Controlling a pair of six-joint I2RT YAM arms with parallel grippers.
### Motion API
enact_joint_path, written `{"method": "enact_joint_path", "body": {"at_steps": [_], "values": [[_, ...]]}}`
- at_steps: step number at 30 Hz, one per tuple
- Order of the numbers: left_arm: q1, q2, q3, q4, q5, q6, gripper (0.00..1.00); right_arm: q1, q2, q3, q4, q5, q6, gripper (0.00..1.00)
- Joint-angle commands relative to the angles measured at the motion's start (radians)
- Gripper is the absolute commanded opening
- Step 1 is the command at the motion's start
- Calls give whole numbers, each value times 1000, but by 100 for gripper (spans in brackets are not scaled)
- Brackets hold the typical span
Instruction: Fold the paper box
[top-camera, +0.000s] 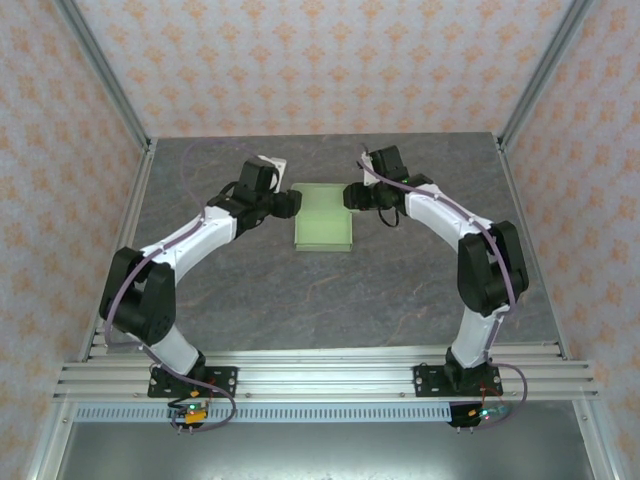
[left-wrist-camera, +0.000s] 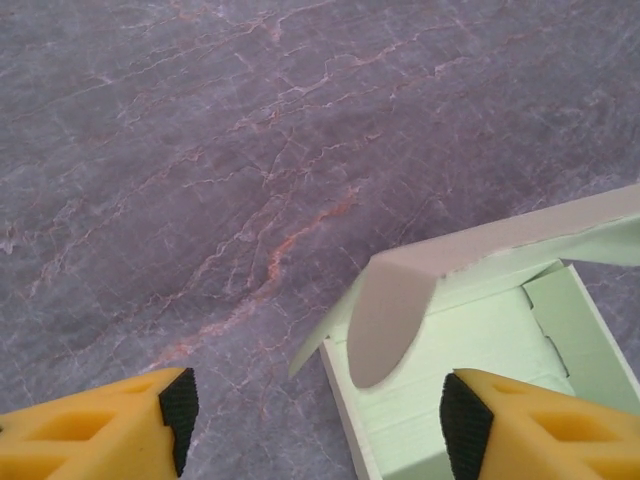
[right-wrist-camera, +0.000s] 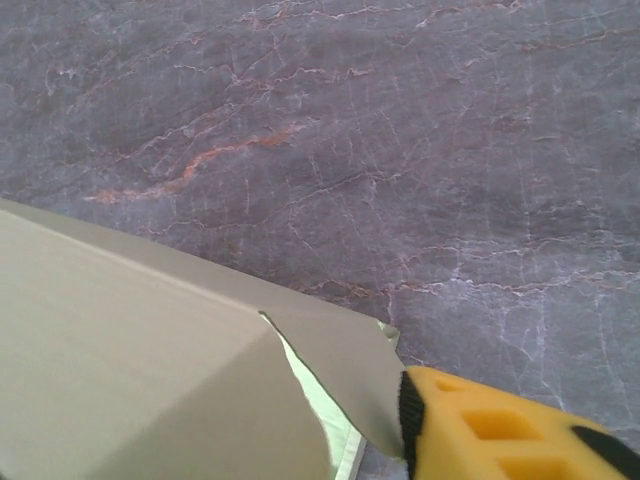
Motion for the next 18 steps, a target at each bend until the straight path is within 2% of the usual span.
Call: {"method": "enact_joint_path", "body": {"at_steps": [1, 4, 6, 12, 14, 18], "values": [[2, 23, 43, -7, 66, -6, 61, -3, 18, 35, -47, -62, -2, 37], [2, 39, 39, -1, 116, -42, 52, -3, 9, 10, -24, -93, 59, 36], [2, 46, 32, -4, 125, -61, 49, -2, 0, -14, 2, -93, 98, 36], [3, 74, 36, -35, 90, -81, 40, -3, -6, -45, 37, -97, 158, 33], [2, 71, 38, -38, 78, -83, 40, -2, -2, -42, 28, -81, 157, 32], [2, 37, 42, -57, 15, -73, 49, -3, -11, -41, 14, -47, 136, 31]]}}
